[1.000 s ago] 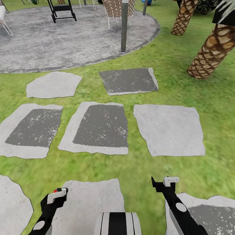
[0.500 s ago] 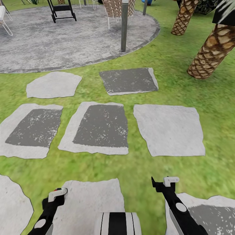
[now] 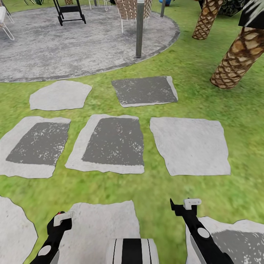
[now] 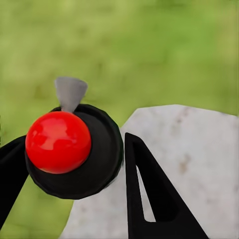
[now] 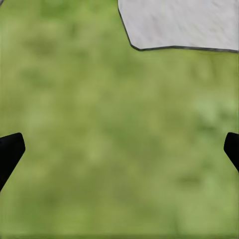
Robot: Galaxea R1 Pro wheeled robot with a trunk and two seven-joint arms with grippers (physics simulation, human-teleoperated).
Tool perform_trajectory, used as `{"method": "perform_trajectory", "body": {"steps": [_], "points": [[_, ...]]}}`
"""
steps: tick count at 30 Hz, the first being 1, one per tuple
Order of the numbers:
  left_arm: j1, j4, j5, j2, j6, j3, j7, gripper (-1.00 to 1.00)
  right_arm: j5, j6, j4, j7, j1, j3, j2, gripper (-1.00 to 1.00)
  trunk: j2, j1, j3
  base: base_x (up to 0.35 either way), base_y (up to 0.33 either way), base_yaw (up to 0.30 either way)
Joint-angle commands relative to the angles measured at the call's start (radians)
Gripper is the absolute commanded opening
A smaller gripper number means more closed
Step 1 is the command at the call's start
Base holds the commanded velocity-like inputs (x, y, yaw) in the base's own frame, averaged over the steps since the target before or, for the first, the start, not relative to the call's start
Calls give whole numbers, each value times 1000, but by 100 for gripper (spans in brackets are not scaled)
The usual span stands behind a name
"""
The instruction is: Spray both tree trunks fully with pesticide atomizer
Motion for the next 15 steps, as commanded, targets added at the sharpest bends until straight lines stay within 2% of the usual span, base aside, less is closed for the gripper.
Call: {"method": "perform_trajectory", "body": {"steps": [1, 6, 15], "points": [[0, 0, 0, 0, 0, 0, 0, -100, 0, 0, 0, 0, 0, 0, 0, 100, 0, 0, 0, 0, 0, 0], [1, -1, 0, 1, 0, 0, 0, -100, 0, 0, 0, 0, 0, 0, 0, 100, 0, 0, 0, 0, 0, 0], [2, 1, 4, 1, 4, -3, 0, -100, 0, 1, -1, 1, 0, 1, 0, 100, 2, -4, 35, 0, 0, 0]]}}
